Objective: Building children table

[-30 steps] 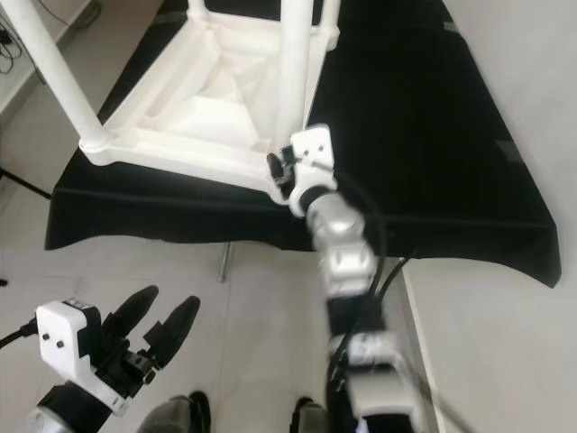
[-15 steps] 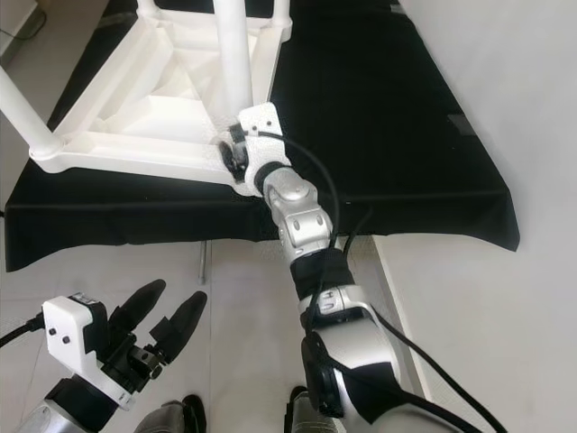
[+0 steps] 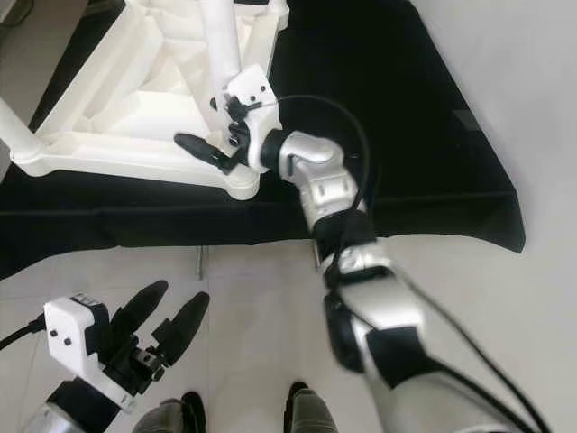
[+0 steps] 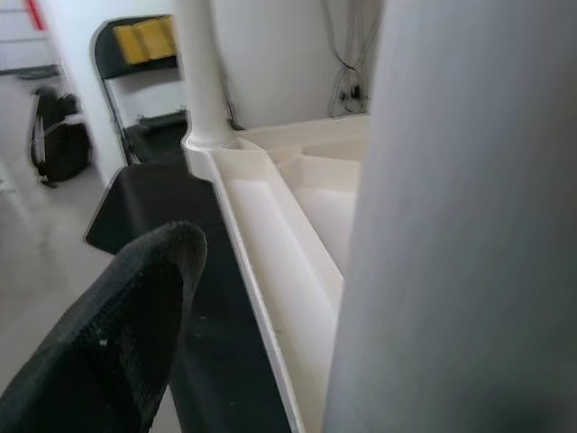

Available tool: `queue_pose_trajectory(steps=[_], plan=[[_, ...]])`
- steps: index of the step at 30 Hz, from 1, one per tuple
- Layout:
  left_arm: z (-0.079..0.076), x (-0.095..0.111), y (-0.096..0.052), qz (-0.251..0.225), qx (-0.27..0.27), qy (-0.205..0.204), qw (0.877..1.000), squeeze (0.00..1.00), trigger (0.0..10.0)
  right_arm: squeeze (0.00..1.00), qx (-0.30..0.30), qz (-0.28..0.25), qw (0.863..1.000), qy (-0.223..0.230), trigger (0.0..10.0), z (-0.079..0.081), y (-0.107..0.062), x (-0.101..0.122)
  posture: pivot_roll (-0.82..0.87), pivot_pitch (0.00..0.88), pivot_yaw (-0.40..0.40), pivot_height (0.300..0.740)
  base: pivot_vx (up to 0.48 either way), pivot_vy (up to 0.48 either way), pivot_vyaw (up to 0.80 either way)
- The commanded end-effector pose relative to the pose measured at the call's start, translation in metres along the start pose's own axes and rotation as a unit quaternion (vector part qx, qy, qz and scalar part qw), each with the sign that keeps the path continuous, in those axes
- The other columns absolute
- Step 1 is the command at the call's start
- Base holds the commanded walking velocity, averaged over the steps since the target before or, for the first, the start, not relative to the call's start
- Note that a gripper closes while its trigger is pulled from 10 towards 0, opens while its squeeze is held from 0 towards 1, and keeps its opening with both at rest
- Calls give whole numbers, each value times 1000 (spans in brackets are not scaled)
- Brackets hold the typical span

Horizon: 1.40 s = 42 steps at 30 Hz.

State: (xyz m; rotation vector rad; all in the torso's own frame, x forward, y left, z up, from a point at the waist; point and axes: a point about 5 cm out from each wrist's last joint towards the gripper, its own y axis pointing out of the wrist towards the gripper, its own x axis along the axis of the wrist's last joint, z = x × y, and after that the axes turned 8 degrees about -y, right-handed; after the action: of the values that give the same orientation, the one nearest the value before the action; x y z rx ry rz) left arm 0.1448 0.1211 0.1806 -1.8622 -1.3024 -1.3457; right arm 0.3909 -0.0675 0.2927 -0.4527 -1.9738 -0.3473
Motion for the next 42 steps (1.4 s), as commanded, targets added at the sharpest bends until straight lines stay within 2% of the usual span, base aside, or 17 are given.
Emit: queue_pose_trajectory(steps=[1,4,5,6,7,13,14,25,26,28,30,32,33,37,40,41,42], plan=[[-4,-2,-4,12,4,-3,1000,0,10000,0,63,-17,998,-7,10000,7,5,5,76,307,-49,740,0,0,0],[-5,-2,-5,13,5,-4,1000,0,10000,0,86,-22,996,-7,10000,8,4,6,76,307,-49,740,0,0,0],[-5,-2,-6,15,5,-5,1000,0,10000,0,104,-26,994,-3,7529,8,1,6,83,317,-44,740,0,0,0],[-5,-2,-6,15,5,-5,1000,0,10000,0,104,-26,994,-3,7529,8,1,6,83,317,-44,740,0,0,0],[-6,-2,-7,17,6,-7,1000,0,10000,0,112,-28,993,4,3176,6,-1,5,85,323,-43,740,0,0,0],[-8,-1,-9,18,6,-8,1000,0,10000,0,122,-31,992,8,3176,4,-4,5,87,325,-41,740,0,0,0],[-9,-1,-11,21,8,-10,1000,0,10000,0,137,-36,990,13,0,2,-7,5,90,338,-38,740,0,0,0],[-12,-1,-15,26,10,-16,999,0,10000,0,115,-23,993,-3,0,-8,-19,1,85,342,-41,740,0,0,0],[-12,-2,-14,25,11,-16,999,0,10000,0,8,11,1000,15,0,-13,-25,-14,72,339,-57,740,0,0,0],[-12,-2,-14,25,11,-16,999,0,10000,0,8,11,1000,15,0,-13,-25,-14,72,339,-57,740,0,0,0],[-12,-1,-14,24,12,-15,1000,0,10000,0,-81,54,995,25,0,-10,-27,-28,73,338,-60,740,0,0,0],[-11,-1,-14,22,13,-13,1000,0,10000,0,-296,125,943,89,0,33,-36,-48,88,333,-60,740,0,0,0],[-9,0,-12,22,12,-10,1000,0,10000,0,-332,145,925,117,0,58,-37,-49,94,329,-49,740,0,0,0],[-7,-1,-11,24,12,-7,1000,0,10000,0,-327,134,927,123,0,77,-26,-43,77,310,-30,740,0,0,0],[-3,-4,-9,25,12,-4,1000,0,10000,0,-314,99,937,119,0,68,-6,-35,83,287,-43,740,0,0,0],[-1,-4,-8,23,13,-2,1000,0,10000,0,-310,89,939,123,2392,62,2,-31,77,275,-46,740,0,0,0],[0,-5,-6,20,14,1,1000,0,10000,0,-300,77,941,135,10000,59,8,-26,73,267,-52,740,0,0,0]])
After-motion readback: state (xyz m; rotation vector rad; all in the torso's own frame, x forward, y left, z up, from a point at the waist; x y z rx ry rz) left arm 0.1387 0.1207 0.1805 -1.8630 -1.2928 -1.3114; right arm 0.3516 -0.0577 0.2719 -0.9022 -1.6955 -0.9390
